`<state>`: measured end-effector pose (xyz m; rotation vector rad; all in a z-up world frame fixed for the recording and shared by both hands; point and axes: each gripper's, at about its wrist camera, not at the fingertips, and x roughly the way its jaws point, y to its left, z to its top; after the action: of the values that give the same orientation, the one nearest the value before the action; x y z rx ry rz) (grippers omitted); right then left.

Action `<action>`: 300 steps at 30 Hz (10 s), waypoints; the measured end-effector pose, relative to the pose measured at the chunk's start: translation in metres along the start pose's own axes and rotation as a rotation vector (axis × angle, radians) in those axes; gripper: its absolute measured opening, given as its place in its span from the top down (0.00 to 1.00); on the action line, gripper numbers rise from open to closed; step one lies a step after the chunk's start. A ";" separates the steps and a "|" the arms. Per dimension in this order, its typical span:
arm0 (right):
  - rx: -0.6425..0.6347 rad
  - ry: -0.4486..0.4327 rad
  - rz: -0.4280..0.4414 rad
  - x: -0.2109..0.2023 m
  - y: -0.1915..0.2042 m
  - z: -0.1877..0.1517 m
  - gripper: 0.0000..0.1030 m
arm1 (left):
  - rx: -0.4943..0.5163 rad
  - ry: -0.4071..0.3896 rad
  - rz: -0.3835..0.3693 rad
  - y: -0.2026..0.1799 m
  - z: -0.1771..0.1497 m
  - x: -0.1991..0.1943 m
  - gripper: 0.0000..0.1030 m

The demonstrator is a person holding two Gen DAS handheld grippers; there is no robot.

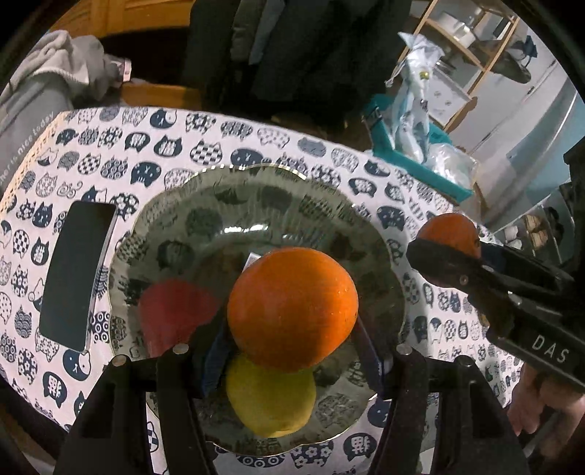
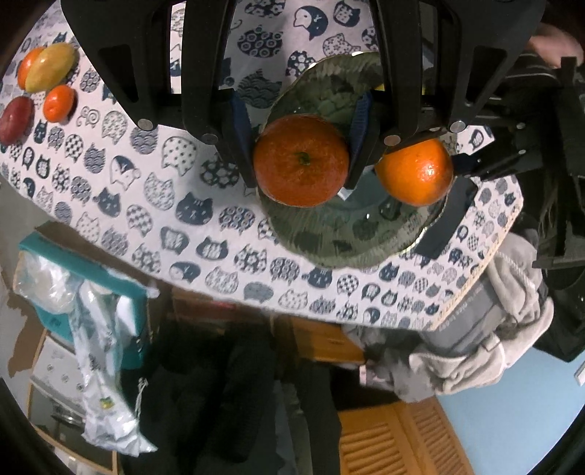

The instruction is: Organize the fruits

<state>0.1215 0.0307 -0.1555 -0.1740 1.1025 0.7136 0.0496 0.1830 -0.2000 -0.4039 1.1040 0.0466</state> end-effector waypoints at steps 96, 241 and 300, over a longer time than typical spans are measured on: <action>0.177 -0.368 -0.246 -0.200 -0.106 -0.061 0.30 | 0.303 -0.174 -0.108 -0.181 -0.010 -0.084 0.22; 0.462 -0.190 -0.493 -0.197 -0.303 -0.188 0.33 | 0.678 -0.019 -0.199 -0.386 -0.053 0.054 0.33; 0.509 -0.099 -0.338 -0.149 -0.273 -0.191 0.33 | 0.515 0.222 -0.165 -0.313 -0.063 0.133 0.23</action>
<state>0.1047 -0.3336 -0.1733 0.1091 1.0919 0.1266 0.1301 -0.1497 -0.2481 -0.0344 1.2486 -0.4293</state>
